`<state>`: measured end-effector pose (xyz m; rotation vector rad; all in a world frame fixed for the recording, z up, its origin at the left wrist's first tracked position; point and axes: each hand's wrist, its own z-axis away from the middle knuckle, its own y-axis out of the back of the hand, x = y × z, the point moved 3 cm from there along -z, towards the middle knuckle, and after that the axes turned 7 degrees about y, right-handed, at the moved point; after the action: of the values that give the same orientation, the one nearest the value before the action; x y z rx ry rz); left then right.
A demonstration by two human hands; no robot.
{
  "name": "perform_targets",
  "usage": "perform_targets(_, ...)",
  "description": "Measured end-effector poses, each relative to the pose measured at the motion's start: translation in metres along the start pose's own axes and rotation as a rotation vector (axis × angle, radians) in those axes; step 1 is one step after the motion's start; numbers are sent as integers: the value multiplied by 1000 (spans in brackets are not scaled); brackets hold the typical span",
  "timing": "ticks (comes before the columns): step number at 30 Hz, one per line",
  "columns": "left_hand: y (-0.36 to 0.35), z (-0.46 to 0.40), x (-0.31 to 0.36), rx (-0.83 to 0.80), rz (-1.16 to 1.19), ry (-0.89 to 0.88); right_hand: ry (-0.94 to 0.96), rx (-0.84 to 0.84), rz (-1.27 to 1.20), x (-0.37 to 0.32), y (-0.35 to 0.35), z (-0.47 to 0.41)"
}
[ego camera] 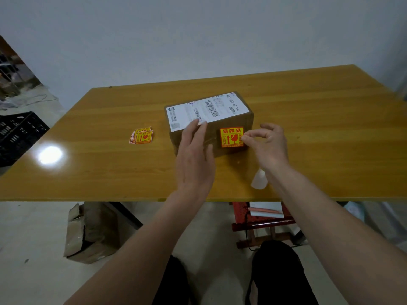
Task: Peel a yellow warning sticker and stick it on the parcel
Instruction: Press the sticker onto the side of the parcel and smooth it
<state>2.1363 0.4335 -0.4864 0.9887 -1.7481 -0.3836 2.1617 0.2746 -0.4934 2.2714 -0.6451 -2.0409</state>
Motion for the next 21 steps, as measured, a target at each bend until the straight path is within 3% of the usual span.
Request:
perform_targets(6, -14, -18, -1, -51, -127, -13, 9, -54, -66, 3, -3, -18)
perform_targets(12, -9, -24, 2, -9, -177, -26, 6, -27, -129, 6, -4, -26)
perform_targets(21, -11, -27, 10, 132, -428, -96, 37, 42, -82, 11, -13, -28)
